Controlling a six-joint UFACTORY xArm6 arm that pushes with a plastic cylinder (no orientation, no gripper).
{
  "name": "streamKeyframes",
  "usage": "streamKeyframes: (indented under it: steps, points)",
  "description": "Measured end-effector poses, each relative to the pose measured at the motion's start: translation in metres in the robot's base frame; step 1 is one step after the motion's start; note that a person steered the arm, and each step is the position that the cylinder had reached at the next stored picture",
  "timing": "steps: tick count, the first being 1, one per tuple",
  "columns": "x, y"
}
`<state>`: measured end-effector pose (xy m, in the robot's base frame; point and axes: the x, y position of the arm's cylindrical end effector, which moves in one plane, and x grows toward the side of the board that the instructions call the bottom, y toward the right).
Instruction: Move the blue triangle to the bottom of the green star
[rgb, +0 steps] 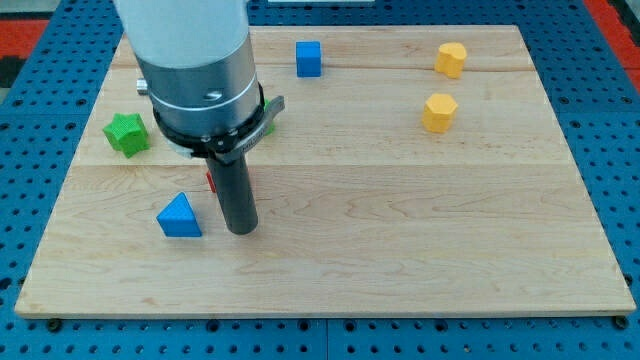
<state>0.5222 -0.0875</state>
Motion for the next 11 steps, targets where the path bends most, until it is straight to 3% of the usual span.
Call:
streamKeyframes:
  steps: [1,3,4,9,10,11]
  points:
    - [-0.003,-0.046]
    - [-0.040,-0.081]
    - [-0.012,-0.083]
    - [0.016,-0.014]
    - [0.021,-0.085]
    - [-0.001,-0.097]
